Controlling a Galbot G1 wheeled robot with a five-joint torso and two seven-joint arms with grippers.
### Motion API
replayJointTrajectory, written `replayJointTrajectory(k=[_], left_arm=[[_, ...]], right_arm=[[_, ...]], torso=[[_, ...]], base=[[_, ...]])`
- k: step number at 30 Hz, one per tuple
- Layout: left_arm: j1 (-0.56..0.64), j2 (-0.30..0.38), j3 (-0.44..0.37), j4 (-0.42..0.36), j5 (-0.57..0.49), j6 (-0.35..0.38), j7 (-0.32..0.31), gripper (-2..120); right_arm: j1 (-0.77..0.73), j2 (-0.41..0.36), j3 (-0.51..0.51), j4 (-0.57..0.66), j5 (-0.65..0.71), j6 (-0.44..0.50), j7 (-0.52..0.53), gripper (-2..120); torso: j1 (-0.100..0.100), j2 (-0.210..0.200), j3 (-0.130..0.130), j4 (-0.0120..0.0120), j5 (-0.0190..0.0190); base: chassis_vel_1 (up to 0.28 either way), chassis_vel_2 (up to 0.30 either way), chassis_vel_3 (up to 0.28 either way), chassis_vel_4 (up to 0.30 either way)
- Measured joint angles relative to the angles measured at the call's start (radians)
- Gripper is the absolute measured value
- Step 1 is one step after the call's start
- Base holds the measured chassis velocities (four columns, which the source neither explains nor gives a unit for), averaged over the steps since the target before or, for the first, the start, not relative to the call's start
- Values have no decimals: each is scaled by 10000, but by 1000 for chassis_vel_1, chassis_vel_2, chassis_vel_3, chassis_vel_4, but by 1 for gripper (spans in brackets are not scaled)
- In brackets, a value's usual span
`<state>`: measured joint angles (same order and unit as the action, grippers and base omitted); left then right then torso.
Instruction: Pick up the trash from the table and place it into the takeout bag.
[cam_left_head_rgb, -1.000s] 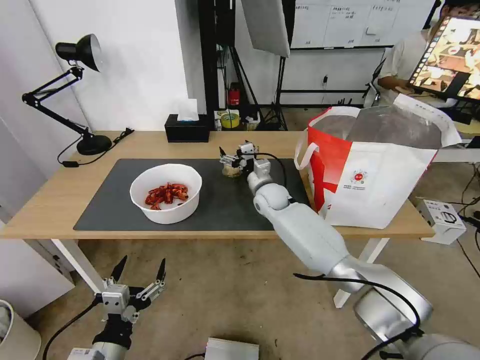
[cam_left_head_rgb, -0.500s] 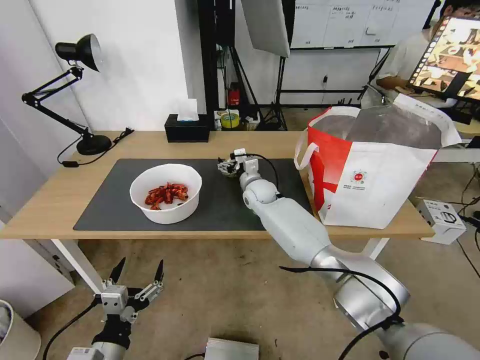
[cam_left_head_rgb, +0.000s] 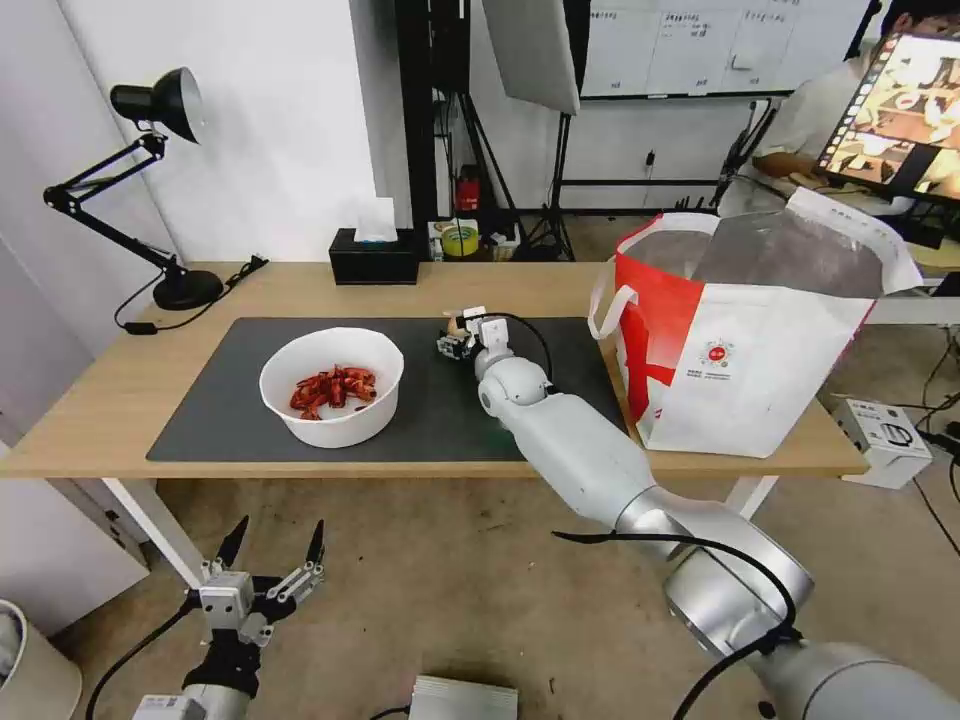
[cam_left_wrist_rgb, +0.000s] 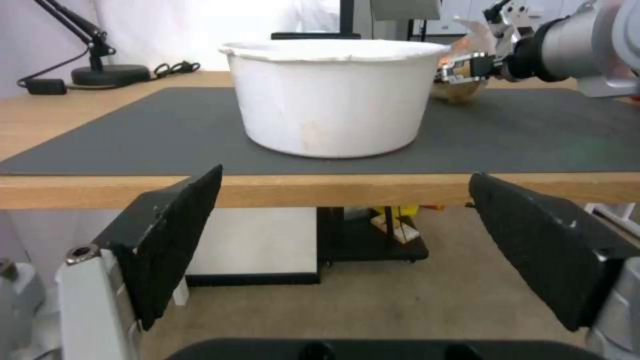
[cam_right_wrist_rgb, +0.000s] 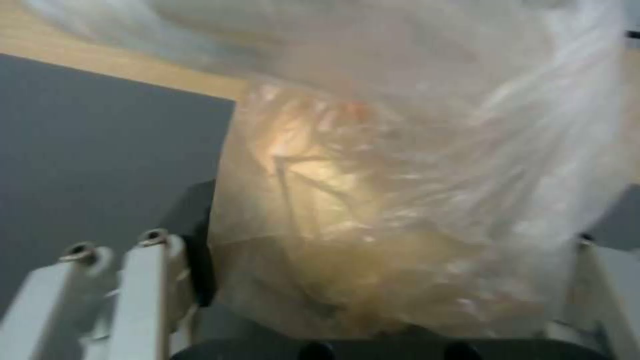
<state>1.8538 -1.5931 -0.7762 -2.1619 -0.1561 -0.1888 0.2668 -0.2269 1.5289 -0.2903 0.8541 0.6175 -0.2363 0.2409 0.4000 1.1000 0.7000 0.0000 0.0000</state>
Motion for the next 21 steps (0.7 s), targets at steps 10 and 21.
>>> replayJointTrajectory(k=[10, 21], left_arm=[[-156, -2, -24, -50, -125, 10, 0, 100], [-186, -5, -9, 71, -155, -52, 0, 100]], right_arm=[[-113, -91, 3, 152, 61, -100, 77, 32], [-276, -394, -28, 481, 102, -109, 117, 3]], torso=[[-1, 0, -1, 1, 0], [-1, 0, -1, 0, 0]], base=[[0, 0, 0, 0], [0, 0, 0, 0]])
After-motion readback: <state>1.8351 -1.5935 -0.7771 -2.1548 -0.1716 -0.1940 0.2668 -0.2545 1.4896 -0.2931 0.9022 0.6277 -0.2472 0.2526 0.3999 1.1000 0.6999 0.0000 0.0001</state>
